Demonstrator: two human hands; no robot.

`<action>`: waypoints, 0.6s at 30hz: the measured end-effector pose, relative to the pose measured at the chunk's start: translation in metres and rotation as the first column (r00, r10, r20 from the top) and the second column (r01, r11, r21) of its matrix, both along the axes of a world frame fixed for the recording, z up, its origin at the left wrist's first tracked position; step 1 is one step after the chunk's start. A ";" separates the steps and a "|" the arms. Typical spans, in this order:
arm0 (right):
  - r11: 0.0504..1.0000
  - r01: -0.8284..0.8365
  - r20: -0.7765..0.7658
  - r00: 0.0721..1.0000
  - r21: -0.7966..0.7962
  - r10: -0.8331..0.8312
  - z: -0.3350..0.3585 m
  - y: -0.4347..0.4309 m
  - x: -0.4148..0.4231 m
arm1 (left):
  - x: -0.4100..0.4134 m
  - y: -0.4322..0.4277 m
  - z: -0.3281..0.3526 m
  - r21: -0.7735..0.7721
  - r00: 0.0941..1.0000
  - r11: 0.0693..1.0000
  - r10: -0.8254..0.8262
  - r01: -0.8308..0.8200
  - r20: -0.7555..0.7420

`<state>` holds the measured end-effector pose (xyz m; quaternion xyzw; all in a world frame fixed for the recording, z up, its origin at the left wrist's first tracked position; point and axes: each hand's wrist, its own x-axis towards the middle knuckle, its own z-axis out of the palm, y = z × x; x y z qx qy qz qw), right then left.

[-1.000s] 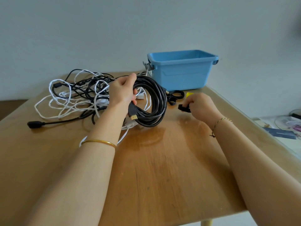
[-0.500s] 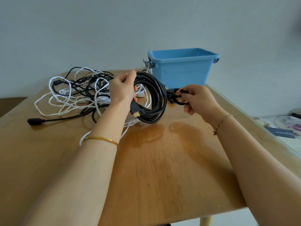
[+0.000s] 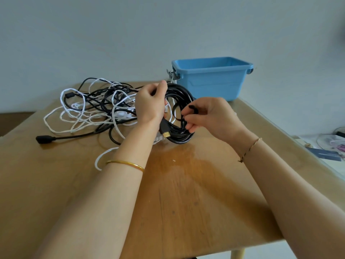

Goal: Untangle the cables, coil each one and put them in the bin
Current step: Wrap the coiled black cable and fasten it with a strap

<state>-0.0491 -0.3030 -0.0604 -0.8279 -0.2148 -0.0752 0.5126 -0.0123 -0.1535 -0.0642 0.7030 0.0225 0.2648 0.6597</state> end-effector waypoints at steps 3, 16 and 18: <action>0.925 0.062 0.192 0.981 -0.375 0.012 0.003 0.007 0.002 | -0.001 -0.001 -0.001 0.014 1.000 1.000 -0.013 0.012 0.018; 0.508 0.192 0.245 0.969 -0.839 0.039 0.018 0.037 0.008 | -0.007 -0.004 -0.001 0.008 0.999 0.999 -0.047 0.047 0.020; 0.455 0.168 0.214 0.975 -0.874 0.051 0.019 0.041 0.004 | -0.007 -0.004 -0.001 0.022 0.998 0.998 -0.057 0.057 0.030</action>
